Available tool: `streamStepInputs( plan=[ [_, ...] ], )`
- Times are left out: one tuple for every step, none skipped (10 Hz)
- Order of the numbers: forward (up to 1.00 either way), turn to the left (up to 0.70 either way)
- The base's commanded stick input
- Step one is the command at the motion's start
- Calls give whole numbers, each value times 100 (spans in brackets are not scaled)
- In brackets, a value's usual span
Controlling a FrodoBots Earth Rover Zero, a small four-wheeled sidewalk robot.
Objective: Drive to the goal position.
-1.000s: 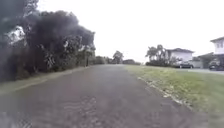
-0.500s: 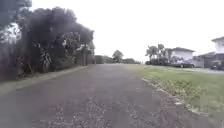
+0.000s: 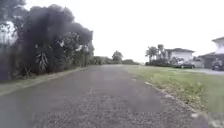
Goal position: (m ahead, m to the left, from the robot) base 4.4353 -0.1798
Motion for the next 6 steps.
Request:
streamStepInputs(
  plan=[
    [85,16],
    [85,6],
    [85,0],
    [85,0],
    [85,0],
    [85,0]
  ],
)
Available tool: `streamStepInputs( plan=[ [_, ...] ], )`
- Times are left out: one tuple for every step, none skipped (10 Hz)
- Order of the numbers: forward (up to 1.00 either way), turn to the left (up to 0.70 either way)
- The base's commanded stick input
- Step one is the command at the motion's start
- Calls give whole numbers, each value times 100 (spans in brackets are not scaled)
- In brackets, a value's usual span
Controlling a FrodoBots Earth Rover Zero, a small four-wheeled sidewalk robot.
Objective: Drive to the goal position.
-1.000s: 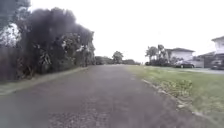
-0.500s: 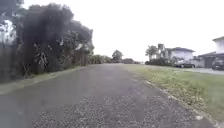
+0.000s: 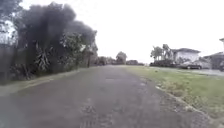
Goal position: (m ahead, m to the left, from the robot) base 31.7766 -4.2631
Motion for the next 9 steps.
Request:
streamStepInputs(
  plan=[
    [85,0],
    [85,0],
    [85,0],
    [85,0],
    [85,0],
    [85,0],
    [85,0],
    [85,0],
    [85,0]
  ],
)
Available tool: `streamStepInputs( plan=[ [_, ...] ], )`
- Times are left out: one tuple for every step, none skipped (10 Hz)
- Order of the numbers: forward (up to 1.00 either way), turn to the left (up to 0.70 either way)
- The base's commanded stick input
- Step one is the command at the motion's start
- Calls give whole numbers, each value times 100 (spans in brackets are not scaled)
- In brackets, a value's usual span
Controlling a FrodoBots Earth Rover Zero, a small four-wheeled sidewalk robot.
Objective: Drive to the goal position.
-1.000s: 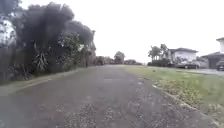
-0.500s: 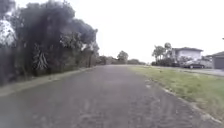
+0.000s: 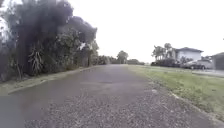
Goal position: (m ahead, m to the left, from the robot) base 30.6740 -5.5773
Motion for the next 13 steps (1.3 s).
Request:
streamStepInputs(
  plan=[
    [85,0],
    [85,0],
    [85,0],
    [85,0],
    [85,0],
    [85,0],
    [85,0],
    [85,0],
    [85,0],
    [85,0],
    [85,0],
    [85,0],
    [85,0]
  ],
)
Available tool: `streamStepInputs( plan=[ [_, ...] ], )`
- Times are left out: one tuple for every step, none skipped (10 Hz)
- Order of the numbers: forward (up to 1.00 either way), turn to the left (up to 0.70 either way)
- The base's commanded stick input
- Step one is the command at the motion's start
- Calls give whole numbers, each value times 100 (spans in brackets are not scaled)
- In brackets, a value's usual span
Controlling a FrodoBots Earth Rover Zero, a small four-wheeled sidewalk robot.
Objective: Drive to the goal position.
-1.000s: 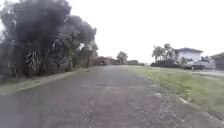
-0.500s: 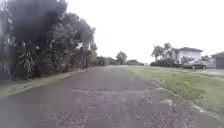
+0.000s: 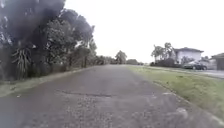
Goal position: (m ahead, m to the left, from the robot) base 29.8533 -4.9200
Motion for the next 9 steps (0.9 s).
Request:
streamStepInputs(
  plan=[
    [85,0],
    [85,0],
    [85,0],
    [85,0],
    [85,0],
    [85,0],
    [85,0],
    [85,0],
    [85,0]
  ],
)
